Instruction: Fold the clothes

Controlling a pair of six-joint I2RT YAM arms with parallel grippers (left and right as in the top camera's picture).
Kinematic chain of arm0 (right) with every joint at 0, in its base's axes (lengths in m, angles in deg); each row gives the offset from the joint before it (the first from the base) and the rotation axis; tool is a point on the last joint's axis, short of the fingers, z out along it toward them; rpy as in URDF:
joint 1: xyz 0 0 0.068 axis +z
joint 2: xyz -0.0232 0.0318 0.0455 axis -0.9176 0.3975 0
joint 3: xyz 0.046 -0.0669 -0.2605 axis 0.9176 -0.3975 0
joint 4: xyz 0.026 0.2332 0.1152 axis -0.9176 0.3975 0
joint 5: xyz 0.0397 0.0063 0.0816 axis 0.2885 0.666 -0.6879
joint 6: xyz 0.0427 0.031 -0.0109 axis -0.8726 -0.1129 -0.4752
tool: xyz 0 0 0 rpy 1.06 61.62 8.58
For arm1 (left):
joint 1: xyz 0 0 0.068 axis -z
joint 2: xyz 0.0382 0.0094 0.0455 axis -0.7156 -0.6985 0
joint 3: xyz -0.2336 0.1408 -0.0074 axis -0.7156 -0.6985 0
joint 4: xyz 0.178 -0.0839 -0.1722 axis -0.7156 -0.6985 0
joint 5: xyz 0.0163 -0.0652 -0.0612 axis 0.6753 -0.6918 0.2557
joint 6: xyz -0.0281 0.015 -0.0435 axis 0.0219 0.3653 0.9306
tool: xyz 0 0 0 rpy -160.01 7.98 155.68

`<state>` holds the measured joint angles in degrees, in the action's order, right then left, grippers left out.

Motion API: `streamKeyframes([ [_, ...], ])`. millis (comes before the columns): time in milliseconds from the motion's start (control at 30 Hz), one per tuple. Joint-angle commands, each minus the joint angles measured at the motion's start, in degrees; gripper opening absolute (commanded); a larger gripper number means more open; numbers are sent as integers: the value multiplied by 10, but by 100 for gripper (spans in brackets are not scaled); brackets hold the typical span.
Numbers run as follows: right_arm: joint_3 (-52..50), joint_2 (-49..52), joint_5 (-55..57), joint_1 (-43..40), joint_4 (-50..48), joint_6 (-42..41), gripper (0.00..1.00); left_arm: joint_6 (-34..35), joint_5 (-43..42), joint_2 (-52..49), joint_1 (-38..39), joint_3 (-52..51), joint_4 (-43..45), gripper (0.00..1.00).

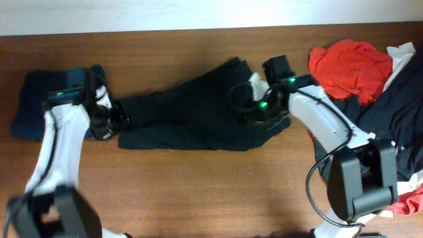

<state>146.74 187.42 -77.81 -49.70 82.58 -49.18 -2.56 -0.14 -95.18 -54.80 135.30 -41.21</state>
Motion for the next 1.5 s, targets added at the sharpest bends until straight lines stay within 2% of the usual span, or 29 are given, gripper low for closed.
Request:
streamKeyframes([
  [0, 2, 45, -50, 79, -29, 13, 22, -11, -5, 75, 2, 15, -12, 0],
  [100, 2, 96, -61, 154, -89, -25, 17, -11, -9, 102, 11, 15, -31, 1],
  [200, 2, 138, -129, 218, -157, -31, 18, -11, -12, 110, 12, 15, -31, 1],
  [367, 3, 159, -99, 274, -225, -52, 18, -11, -22, 110, 25, 15, -30, 0],
  [467, 32, 157, -42, 242, -159, -34, 27, -11, -7, 110, 26, 15, -27, 0],
  [533, 82, 148, -33, 199, -50, 5, 25, -12, 9, 110, 26, 15, -29, 1],
  [633, 155, 126, 41, 112, 117, 59, 23, -12, 9, 110, 26, 15, -28, 0],
  [767, 150, 126, 131, 23, 202, 83, 23, -12, 7, 110, 27, 15, -28, 0],
  [900, 56, 126, 129, -21, 170, 99, 23, -11, 6, 110, 59, 15, -26, 0],
  [1067, -45, 126, 129, -18, 84, 96, 23, -9, 5, 110, 147, 15, -26, 0],
  [1200, -58, 126, 129, -20, 64, 77, 22, 8, -39, 109, 244, 15, 5, 0],
  [1300, -59, 126, 129, -20, 62, 77, 22, 52, -33, 105, 313, 15, 28, 0],
  [1333, -59, 126, 129, -20, 62, 77, 22, 80, -5, 95, 340, 15, 34, 1],
  [1467, -59, 126, 129, -20, 64, 77, 21, 99, 22, 50, 378, 15, 62, 0],
])
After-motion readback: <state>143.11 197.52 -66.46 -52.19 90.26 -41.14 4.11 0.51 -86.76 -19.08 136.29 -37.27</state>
